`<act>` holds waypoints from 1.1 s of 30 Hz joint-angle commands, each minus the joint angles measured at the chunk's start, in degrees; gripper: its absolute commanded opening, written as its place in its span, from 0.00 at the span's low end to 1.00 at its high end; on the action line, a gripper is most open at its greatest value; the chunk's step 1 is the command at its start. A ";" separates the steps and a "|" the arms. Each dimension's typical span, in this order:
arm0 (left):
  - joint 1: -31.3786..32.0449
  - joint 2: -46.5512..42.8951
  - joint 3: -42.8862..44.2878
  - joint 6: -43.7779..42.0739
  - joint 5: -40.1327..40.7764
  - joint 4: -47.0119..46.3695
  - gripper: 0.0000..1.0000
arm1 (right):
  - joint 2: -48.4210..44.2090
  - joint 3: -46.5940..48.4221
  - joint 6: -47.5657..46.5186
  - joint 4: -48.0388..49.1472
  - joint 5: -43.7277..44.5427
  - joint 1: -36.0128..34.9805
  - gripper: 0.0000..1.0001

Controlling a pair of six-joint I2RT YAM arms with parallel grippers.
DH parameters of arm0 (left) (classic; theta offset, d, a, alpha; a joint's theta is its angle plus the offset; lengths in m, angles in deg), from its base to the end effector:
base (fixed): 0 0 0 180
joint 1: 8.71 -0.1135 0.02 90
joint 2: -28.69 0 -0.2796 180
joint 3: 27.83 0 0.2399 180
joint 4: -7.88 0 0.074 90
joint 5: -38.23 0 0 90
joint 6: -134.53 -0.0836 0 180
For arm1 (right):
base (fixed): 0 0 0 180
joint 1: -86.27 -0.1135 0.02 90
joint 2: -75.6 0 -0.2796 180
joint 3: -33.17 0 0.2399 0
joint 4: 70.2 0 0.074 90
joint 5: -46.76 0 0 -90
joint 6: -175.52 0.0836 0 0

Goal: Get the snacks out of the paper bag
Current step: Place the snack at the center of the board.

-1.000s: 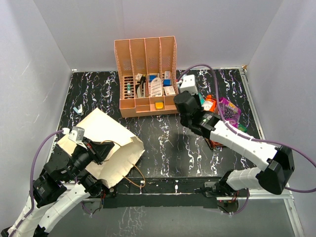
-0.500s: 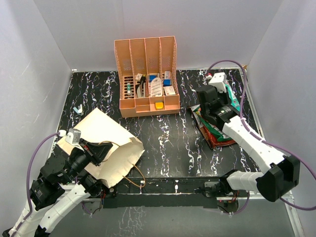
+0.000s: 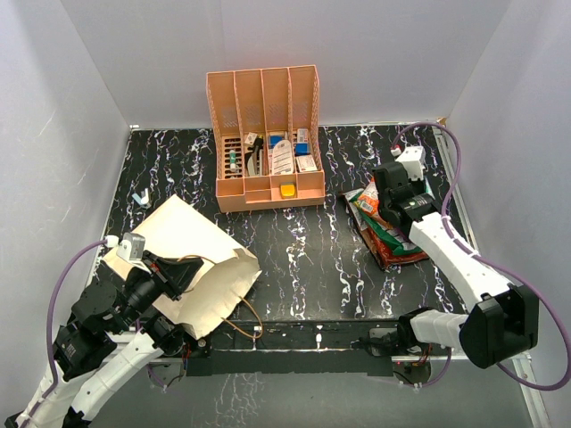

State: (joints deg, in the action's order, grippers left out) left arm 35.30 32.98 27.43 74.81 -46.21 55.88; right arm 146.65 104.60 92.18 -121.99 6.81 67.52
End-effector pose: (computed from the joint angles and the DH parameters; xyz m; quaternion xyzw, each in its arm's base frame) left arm 0.0410 -0.0284 0.3289 0.0473 0.6870 -0.4108 0.5975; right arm 0.2561 0.0193 0.2797 0.0489 0.8652 -0.3236 0.3799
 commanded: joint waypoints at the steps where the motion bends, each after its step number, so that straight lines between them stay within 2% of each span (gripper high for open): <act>1: 0.02 -0.45 0.93 -0.27 -0.77 -0.74 0.00 | 0.62 -1.11 3.16 6.01 -4.36 0.02 0.08; 13: 0.02 -0.52 0.80 -0.33 -0.74 -0.75 0.00 | 7.20 -3.43 8.82 10.84 -16.02 0.09 0.20; 23: 0.02 -0.08 0.88 -0.35 -0.73 -0.65 0.00 | 2.89 -4.19 7.80 10.92 -15.48 0.04 0.48; 27: 0.02 0.01 0.89 -0.31 -0.73 -0.67 0.00 | -0.33 -3.96 6.85 10.22 -16.05 0.05 0.62; 33: 0.02 0.25 1.03 -0.48 -0.86 -0.81 0.00 | -4.23 -4.02 5.69 8.76 -18.04 0.05 0.74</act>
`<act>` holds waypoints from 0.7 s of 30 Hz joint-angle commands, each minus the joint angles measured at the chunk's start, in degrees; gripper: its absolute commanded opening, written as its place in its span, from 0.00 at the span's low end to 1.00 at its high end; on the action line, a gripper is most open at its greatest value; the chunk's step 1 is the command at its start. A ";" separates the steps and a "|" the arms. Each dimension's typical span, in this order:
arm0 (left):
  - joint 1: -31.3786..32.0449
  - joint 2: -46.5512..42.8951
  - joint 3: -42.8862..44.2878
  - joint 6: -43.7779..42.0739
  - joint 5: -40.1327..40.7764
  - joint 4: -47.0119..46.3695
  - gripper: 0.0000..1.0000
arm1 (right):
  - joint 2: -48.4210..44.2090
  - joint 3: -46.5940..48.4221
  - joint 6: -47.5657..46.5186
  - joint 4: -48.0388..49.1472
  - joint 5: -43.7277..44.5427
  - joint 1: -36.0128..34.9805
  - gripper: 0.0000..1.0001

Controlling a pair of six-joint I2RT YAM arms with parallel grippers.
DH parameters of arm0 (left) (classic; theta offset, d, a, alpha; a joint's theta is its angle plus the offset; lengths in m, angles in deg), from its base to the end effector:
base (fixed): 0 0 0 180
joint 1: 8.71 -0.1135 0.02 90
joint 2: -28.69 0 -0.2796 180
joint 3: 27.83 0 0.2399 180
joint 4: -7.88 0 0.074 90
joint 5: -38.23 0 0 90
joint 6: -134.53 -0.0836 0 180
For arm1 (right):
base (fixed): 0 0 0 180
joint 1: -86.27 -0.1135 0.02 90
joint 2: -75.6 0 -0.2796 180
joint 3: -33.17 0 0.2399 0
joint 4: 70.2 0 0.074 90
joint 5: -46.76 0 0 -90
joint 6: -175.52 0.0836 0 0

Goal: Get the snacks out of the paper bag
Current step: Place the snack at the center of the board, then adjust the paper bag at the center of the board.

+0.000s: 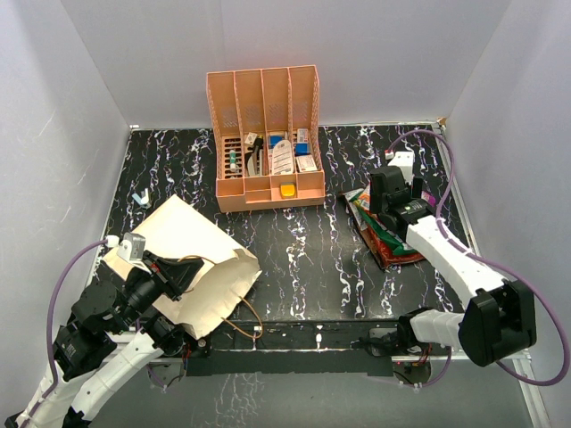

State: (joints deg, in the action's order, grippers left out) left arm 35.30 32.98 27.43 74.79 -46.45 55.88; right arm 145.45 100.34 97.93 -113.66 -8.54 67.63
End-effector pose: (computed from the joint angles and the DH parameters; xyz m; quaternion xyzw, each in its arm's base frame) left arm 0.0408 -0.0287 0.3289 0.0489 0.6869 -0.4118 0.5968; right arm 0.2637 0.0387 0.2619 0.0631 0.8902 -0.1711 0.4175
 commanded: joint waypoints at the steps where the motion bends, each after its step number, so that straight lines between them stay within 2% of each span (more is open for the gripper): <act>1: 0.02 0.32 1.06 -0.59 -0.58 -0.89 0.00 | -3.62 0.65 -0.37 0.07 -4.04 -0.07 0.76; 6: -0.02 1.17 1.48 -1.48 -0.40 -1.39 0.00 | -7.24 0.20 -7.20 2.14 -18.85 -0.04 0.84; 11: 0.02 3.16 1.61 -2.06 -0.69 -2.64 0.00 | -9.59 -1.92 -7.30 4.64 -20.35 -0.05 0.86; 16: 0.01 4.30 2.56 -2.79 0.06 -3.85 0.00 | -10.48 -2.68 -9.10 6.64 -31.23 -0.47 0.87; 19: 0.03 4.47 3.29 -3.54 0.56 -3.97 0.00 | -12.93 -4.82 -12.20 11.53 -36.64 -5.06 0.87; 21: 0.03 4.37 3.82 -4.03 0.68 -4.30 0.00 | -14.88 -7.17 -13.72 17.35 -39.18 -11.76 0.86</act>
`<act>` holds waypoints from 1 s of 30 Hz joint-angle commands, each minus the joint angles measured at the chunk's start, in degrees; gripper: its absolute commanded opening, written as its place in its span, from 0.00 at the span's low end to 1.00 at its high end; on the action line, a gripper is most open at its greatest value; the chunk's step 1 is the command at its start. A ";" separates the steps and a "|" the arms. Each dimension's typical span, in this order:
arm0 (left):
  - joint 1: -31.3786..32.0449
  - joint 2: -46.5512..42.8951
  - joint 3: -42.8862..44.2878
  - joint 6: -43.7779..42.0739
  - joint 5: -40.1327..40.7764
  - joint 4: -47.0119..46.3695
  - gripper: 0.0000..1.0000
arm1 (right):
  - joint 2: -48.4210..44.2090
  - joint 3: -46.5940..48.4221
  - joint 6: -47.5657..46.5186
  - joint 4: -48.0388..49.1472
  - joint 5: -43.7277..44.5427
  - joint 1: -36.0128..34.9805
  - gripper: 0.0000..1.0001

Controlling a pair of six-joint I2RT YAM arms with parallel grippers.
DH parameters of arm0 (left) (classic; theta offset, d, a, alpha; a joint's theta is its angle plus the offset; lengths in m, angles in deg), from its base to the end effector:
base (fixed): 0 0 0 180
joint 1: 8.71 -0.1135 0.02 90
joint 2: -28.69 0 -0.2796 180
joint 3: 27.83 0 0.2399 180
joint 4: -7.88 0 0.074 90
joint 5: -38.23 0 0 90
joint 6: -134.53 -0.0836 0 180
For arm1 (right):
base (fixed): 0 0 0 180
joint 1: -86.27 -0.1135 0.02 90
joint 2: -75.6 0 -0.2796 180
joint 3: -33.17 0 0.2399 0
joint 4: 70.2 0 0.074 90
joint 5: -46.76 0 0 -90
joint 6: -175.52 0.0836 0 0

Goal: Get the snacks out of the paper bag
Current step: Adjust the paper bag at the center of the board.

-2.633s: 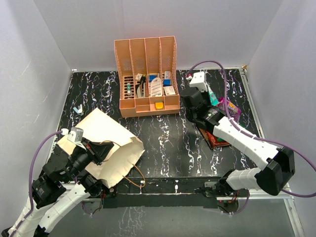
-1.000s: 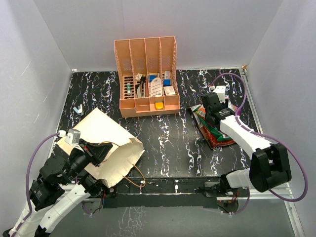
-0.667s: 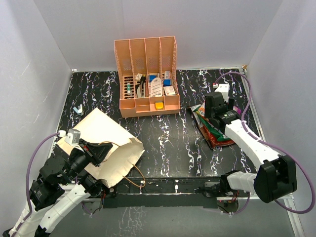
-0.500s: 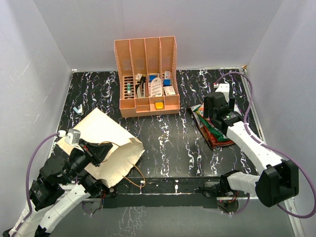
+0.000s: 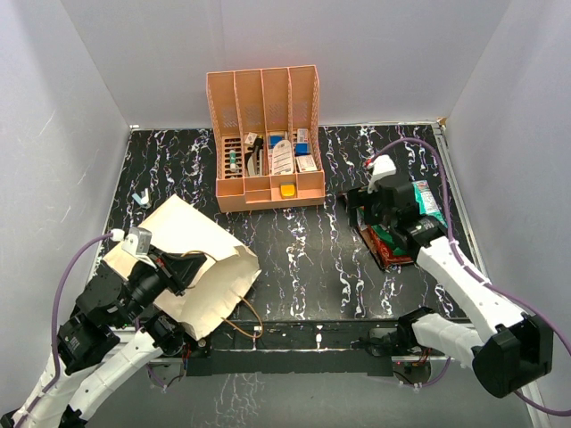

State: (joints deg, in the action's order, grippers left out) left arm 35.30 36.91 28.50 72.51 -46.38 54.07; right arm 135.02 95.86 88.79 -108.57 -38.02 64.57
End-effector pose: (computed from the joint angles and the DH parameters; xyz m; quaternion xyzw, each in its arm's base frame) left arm 0.0490 -0.0365 0.3373 0.0634 0.6923 -0.3956 0.6002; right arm 0.2313 0.0839 0.2775 -0.1212 0.8784 0.0601 0.4583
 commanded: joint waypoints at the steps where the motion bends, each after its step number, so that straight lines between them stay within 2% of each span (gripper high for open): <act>1: 0.02 0.12 2.84 -2.20 0.34 -2.96 0.00 | -5.47 -4.22 -5.74 15.70 -11.76 -12.48 0.85; 4: 0.06 -0.82 3.75 -4.13 -0.21 -3.49 0.00 | -7.61 -11.88 -13.60 31.47 -19.53 -25.47 0.79; 6: 0.03 -1.81 4.37 -5.22 -0.29 -3.11 0.00 | -5.95 -16.01 -23.39 41.95 -25.04 -34.76 0.73; 7: 0.03 -2.55 4.34 -5.65 -0.65 -3.03 0.00 | -3.58 -16.59 -30.24 45.42 -25.77 -38.89 0.71; 9: 0.02 -4.07 3.72 -6.18 -1.80 -2.59 0.00 | 3.22 -15.07 -37.47 50.77 -23.13 -44.94 0.71; 11: 0.02 -5.53 3.05 -5.67 -2.98 -1.68 0.00 | 13.08 -10.12 -43.32 51.24 -22.52 -48.02 0.66; 17: 0.10 -8.09 3.01 -6.32 -8.51 -1.96 0.00 | 34.71 -0.69 -55.45 63.01 -21.45 -48.97 0.61; 22: 0.10 -6.89 2.74 -8.00 -10.38 -7.43 0.00 | 48.56 8.86 -54.95 68.42 -17.73 -48.89 0.58; 25: 0.01 -0.53 1.91 -9.22 -12.25 -15.02 0.00 | 52.63 9.13 -53.63 73.27 -14.62 -48.70 0.55; 30: 0.04 15.02 3.34 -11.50 -22.82 -27.35 0.00 | 52.02 5.29 -51.25 75.74 -11.11 -45.96 0.50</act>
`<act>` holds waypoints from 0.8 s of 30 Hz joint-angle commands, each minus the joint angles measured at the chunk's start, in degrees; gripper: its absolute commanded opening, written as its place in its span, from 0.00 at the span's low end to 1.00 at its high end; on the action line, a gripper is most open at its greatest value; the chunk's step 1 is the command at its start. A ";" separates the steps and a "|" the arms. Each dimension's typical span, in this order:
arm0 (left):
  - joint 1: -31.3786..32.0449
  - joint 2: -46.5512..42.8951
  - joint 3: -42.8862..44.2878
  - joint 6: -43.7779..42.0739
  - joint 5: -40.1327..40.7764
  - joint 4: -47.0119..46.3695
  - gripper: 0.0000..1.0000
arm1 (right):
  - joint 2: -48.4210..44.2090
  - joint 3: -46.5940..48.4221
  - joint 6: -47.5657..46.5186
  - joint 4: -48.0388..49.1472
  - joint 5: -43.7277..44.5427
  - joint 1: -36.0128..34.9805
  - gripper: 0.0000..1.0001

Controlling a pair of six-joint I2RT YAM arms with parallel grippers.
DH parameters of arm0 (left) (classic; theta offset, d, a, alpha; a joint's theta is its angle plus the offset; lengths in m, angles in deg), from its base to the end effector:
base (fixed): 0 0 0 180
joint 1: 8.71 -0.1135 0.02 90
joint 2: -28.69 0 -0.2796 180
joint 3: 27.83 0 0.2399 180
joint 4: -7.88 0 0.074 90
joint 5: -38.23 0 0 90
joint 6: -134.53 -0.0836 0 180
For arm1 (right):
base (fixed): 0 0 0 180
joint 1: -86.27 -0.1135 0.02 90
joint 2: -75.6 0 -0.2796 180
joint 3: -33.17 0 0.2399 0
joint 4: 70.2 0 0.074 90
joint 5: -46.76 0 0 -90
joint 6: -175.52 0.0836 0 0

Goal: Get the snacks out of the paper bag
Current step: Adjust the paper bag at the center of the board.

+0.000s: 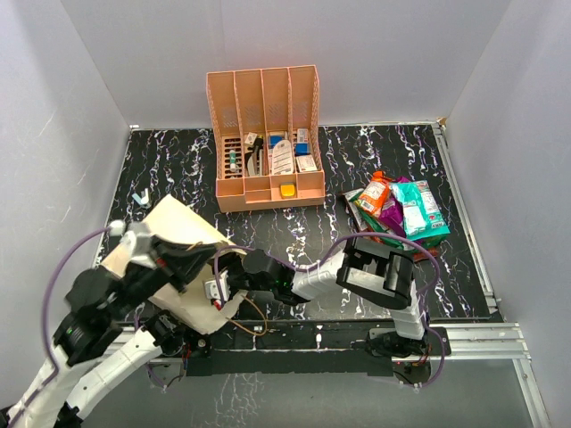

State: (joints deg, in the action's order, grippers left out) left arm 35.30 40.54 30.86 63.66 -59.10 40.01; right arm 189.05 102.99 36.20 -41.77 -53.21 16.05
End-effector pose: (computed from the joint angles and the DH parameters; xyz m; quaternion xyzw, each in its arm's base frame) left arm 0.0373 -0.0509 0.3858 0.1807 0.5843 -0.4470 0.6528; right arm 0.1406 0.4338 0.1635 -0.7104 0.3529 0.1776 0.5825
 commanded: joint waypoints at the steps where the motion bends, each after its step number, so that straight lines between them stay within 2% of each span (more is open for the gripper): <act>1: 0.08 14.08 1.22 -2.69 -12.46 -16.91 0.00 | -3.63 -3.29 1.49 8.94 4.74 3.33 0.49; 5: 0.11 24.48 1.89 -0.29 -20.77 -27.97 0.00 | -10.54 -10.06 1.55 7.18 8.72 4.33 0.49; 9: 0.09 31.80 2.46 5.97 -27.69 -39.11 0.00 | -20.72 -19.20 4.37 4.43 10.81 4.26 0.48; 12: 0.11 34.31 2.89 10.42 -31.10 -42.03 0.00 | -28.49 -23.85 6.91 -0.74 11.72 2.84 0.47; 16: 0.27 32.18 2.10 12.73 -31.85 -39.94 0.00 | -34.76 -28.67 9.01 -2.41 11.34 -1.84 0.46; 20: 0.38 31.03 1.85 15.13 -35.90 -36.66 0.00 | -34.03 -28.87 10.32 -0.17 10.93 -8.12 0.46; 24: 0.38 26.40 4.98 6.41 -33.75 -13.60 0.00 | -24.18 -23.48 9.39 4.29 9.41 -12.48 0.46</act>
State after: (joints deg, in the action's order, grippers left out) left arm 35.30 71.16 31.93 75.57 -91.76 9.41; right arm 157.07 74.29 45.01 -43.13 -43.03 7.04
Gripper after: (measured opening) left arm 0.007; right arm 0.466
